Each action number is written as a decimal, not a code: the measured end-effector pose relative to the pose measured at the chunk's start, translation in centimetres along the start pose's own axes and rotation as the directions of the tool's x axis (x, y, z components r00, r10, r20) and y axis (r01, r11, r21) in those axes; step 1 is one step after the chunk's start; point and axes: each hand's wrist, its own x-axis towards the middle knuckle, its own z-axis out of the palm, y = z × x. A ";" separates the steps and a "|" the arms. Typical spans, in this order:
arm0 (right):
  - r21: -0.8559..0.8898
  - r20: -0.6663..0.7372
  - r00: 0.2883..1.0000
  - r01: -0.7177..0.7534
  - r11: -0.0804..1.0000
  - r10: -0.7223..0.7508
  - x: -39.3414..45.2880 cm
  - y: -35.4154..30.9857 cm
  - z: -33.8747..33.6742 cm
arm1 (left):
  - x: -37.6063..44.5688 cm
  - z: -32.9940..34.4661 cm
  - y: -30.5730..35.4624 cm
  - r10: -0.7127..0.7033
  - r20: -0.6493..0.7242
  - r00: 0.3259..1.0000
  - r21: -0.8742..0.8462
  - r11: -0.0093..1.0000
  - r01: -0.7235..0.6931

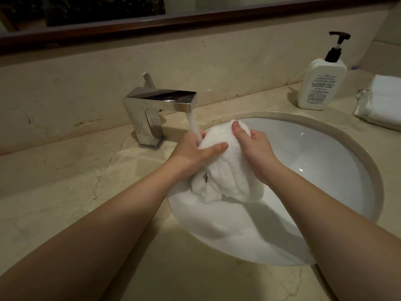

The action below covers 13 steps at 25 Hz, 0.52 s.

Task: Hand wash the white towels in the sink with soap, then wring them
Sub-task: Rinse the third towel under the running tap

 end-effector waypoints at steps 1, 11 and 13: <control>0.007 0.006 1.000 -0.005 1.000 0.005 0.1 0.0 -0.1 | 0.1 -0.1 -0.1 -0.014 0.015 1.000 -0.034 0.999 0.014; -0.384 -0.127 0.910 0.322 0.866 -0.395 0.2 -0.8 -0.6 | 0.2 -0.1 -0.4 0.140 -0.236 0.962 0.119 0.986 -0.114; -0.108 -0.057 0.972 0.222 0.969 -0.229 0.3 -0.8 -0.6 | 0.5 -0.1 0.7 0.083 -0.164 0.983 0.188 0.981 -0.052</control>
